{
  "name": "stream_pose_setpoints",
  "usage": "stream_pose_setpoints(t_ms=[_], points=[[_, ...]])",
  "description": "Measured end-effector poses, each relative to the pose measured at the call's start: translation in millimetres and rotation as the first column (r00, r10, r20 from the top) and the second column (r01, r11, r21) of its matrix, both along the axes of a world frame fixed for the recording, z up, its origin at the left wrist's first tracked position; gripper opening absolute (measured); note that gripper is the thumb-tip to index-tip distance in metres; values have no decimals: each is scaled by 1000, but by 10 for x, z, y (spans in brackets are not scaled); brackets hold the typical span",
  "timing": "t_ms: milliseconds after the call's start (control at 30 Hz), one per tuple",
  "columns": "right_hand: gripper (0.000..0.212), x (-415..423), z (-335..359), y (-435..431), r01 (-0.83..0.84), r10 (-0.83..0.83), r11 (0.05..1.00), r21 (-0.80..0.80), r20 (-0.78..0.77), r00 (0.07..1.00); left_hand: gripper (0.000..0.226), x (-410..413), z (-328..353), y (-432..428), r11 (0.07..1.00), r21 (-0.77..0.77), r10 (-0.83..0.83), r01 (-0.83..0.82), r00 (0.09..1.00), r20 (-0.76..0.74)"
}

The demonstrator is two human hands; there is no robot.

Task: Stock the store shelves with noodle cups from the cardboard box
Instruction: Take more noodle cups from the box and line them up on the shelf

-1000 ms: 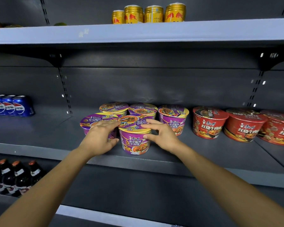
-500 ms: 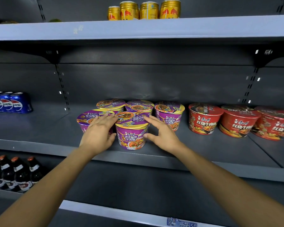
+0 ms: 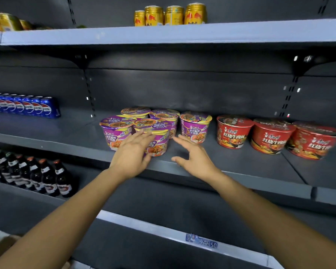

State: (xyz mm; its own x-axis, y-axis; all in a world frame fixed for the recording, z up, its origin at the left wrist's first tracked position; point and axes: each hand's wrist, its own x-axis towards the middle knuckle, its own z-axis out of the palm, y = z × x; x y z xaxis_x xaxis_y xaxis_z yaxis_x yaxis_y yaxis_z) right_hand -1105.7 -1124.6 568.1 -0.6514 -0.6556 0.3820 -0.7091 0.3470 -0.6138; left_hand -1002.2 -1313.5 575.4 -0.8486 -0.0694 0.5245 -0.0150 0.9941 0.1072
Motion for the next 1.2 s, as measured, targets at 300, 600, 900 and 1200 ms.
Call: stream_pose_setpoints(t_ms=[300,600,900,1200], points=[[65,534,-515,288,-101,99,994,45,32,995,61,642,-489,483,1000,-2,30,-30,992,120],[63,945,-1481,124,-207,161,969,134,290,943,63,1229,-1395,409,980,103,122,-171,923,364],[54,1419,-2537,-206,-308,119,902,304,510,852,68,1879,-2486,42,927,158,175,-341,763,622],[49,2053,-3775,-550,-388,35,820,421,640,767,66,2541,-3617,-418,849,157,203,-505,586,785]])
